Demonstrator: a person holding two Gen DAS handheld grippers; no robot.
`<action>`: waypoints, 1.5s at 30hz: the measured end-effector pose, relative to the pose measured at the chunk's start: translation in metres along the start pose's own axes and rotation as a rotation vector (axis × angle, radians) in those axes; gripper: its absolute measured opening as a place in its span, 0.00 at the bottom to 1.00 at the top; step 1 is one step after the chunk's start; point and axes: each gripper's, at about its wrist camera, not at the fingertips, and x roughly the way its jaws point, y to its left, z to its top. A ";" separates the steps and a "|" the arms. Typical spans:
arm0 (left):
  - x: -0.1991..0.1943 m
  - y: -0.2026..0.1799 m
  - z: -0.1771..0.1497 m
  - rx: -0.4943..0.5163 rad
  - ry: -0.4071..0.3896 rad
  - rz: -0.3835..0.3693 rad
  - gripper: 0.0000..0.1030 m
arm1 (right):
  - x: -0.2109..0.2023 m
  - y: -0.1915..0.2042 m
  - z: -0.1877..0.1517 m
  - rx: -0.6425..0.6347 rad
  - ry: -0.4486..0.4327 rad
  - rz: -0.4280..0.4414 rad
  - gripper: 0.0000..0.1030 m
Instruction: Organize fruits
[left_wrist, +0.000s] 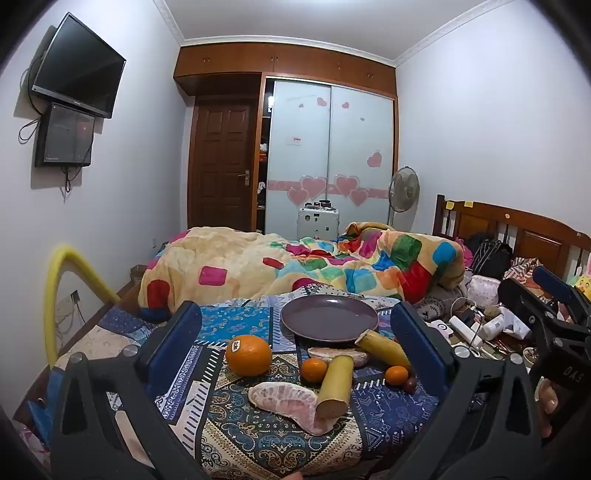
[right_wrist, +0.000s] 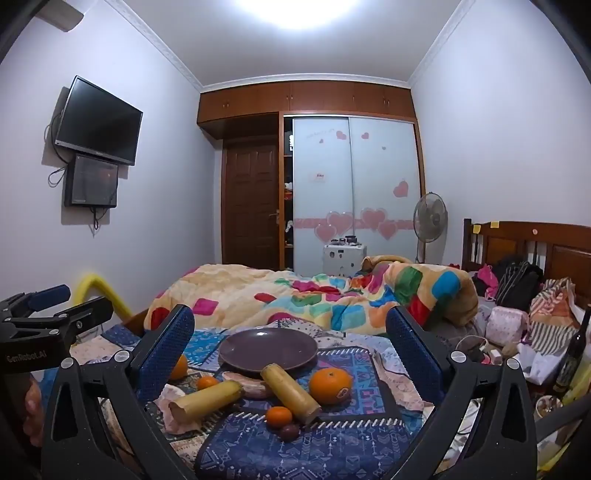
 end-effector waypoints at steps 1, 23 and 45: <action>0.000 0.000 0.000 0.002 0.000 0.001 1.00 | 0.000 0.000 0.000 0.003 0.002 0.000 1.00; 0.007 -0.003 -0.001 0.020 -0.001 -0.008 1.00 | 0.005 0.004 -0.006 0.018 0.013 0.021 1.00; 0.003 -0.007 0.000 0.031 -0.008 -0.008 1.00 | 0.004 0.005 -0.002 0.016 0.007 0.034 1.00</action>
